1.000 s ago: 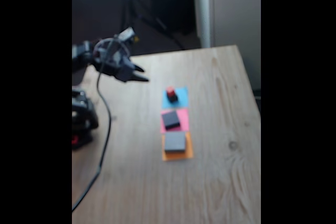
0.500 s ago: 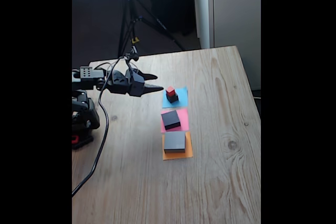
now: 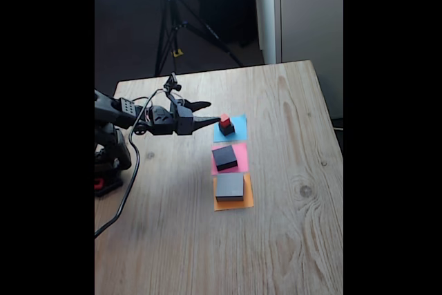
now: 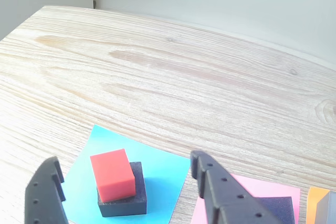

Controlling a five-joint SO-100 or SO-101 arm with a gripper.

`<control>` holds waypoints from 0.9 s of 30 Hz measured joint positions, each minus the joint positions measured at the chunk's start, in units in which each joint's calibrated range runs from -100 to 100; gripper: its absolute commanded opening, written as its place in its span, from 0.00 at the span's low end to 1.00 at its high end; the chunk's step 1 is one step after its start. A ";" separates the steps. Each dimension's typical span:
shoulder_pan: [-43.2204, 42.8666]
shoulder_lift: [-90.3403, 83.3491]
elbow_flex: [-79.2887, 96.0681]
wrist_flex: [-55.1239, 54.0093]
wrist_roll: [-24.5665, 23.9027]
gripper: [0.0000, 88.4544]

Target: Tower of hanoi

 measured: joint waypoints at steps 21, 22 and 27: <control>-2.17 25.14 -5.22 -22.10 0.00 0.30; -2.17 26.08 -5.91 -22.66 0.00 0.30; -2.17 30.01 -8.69 -23.94 0.00 0.30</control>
